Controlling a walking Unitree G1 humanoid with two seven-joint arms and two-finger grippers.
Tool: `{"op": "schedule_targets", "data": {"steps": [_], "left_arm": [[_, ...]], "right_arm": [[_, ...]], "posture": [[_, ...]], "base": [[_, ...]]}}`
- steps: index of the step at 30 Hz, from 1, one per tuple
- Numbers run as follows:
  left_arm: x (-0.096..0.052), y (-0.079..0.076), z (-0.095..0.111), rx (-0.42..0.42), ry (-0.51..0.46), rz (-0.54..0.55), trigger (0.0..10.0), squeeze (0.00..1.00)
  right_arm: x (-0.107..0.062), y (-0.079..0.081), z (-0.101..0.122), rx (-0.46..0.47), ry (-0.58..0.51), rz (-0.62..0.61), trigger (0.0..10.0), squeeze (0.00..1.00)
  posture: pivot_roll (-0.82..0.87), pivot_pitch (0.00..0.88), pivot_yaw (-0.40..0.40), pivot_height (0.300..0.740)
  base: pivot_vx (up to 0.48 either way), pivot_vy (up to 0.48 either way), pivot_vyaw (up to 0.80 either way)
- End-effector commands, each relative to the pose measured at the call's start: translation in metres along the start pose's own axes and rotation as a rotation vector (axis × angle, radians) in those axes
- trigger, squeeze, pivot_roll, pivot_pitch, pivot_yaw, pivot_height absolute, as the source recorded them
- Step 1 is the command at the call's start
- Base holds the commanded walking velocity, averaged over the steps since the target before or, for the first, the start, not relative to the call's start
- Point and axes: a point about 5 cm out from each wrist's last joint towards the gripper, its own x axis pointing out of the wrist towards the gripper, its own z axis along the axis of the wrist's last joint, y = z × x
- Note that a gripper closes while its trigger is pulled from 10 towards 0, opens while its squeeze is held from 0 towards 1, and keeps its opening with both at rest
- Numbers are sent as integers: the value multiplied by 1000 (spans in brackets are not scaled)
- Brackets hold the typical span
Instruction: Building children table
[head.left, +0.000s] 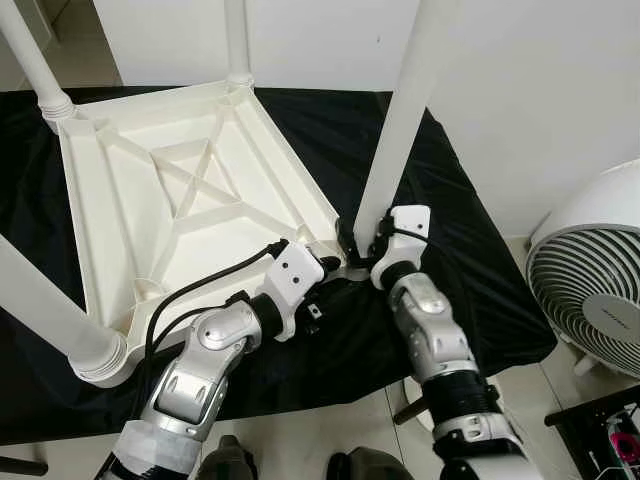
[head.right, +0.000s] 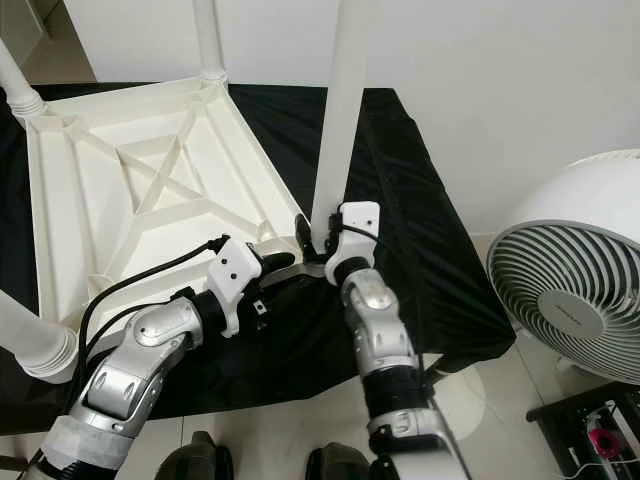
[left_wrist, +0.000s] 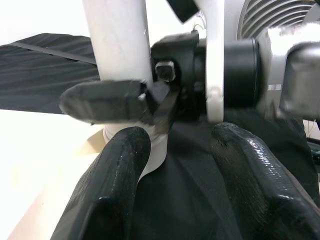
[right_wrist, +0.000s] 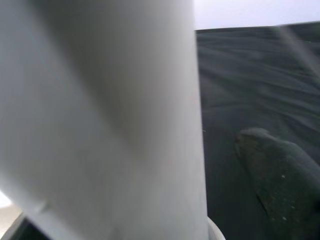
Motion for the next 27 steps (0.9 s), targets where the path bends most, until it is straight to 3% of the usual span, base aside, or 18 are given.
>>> {"op": "schedule_targets", "data": {"steps": [1,3,10,12,15,16,20,21,27], "left_arm": [[0,4,-2,7,11,55,10000,0],[0,5,-1,10,11,57,10000,0],[0,5,-1,13,13,56,10000,0],[-2,4,-1,16,19,44,10000,0],[-2,4,-1,16,19,44,10000,0],[-4,2,-4,21,34,18,10000,0],[-4,1,-6,22,42,8,10000,0],[-5,-1,-7,22,45,-1,10000,0],[-6,-5,-9,21,48,-32,10000,0]], "right_arm": [[2,-2,6,0,-6,56,10000,0],[-1,-12,7,-80,36,219,10000,0],[-3,-20,4,-131,82,321,10000,0],[-5,-18,0,-177,110,424,10000,0],[-5,-18,0,-177,110,424,10000,0],[-5,-14,-5,-171,147,548,2980,0],[-5,-12,-6,-162,155,581,2980,0],[-3,-11,-5,-169,155,600,0,0],[4,-15,3,-200,134,599,0,0]], "posture": [[18,0,-45,740],[19,0,-44,740],[23,0,-43,740],[29,0,-45,740],[29,0,-45,740],[33,8,-45,740],[33,8,-45,740],[36,11,-46,740],[36,17,-44,740]], "base": [[0,0,0],[0,0,0],[0,0,0],[0,0,0],[0,0,0],[0,0,0],[0,0,0],[0,0,0],[0,0,0]]}}
